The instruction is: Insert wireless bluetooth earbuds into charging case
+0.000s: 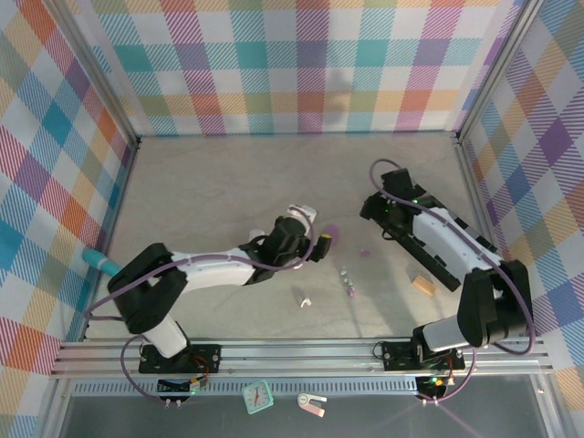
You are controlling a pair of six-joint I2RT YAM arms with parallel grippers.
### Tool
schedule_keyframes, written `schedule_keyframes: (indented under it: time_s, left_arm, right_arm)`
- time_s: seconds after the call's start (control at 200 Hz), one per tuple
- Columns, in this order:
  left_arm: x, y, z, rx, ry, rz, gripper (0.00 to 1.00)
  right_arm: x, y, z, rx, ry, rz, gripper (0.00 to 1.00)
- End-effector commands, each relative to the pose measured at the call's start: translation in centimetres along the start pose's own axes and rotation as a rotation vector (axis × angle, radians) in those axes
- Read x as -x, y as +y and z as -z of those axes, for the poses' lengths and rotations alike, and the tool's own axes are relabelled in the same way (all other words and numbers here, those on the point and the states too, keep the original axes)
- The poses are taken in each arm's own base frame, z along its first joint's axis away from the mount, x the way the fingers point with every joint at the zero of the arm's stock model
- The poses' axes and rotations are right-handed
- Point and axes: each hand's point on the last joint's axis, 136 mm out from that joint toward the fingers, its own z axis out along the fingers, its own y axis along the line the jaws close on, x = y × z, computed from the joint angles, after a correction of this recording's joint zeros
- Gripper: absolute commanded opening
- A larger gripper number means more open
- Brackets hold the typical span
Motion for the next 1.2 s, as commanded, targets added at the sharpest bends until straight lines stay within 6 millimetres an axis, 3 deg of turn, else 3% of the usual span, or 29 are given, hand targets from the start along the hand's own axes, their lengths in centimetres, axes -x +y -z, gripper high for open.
schedule_keyframes:
  time_s: [0.0, 0.165, 0.515, 0.835, 1.05, 1.195]
  left_arm:
    - [-1.2, -0.7, -1.2, 0.091, 0.146, 0.093, 1.0]
    - [-2.0, -2.4, -2.6, 0.199, 0.31, 0.067, 1.0]
    - [-3.4, -2.4, -5.9, 0.301, 0.408, 0.157, 0.91]
    - [-4.3, -1.4, -8.7, 0.324, 0.43, 0.227, 0.76]
    - [-5.1, -1.7, -9.4, 0.306, 0.449, 0.237, 0.64]
    - [-5.2, -1.8, -9.4, 0.301, 0.45, 0.235, 0.51]
  right_arm:
    - [-0.1, -1.9, 1.5, -0.015, -0.02, 0.0, 0.85]
    - [-0.7, -3.2, 2.6, -0.012, -0.045, 0.018, 0.85]
    - [-1.9, -4.4, 3.0, -0.016, -0.042, 0.047, 0.86]
    - [-2.0, -4.1, 3.1, 0.005, -0.041, 0.046, 0.86]
    - [-2.2, -4.5, 2.9, -0.02, -0.027, 0.038, 0.87]
    - [-2.2, -4.4, 2.8, -0.016, -0.023, 0.035, 0.87]
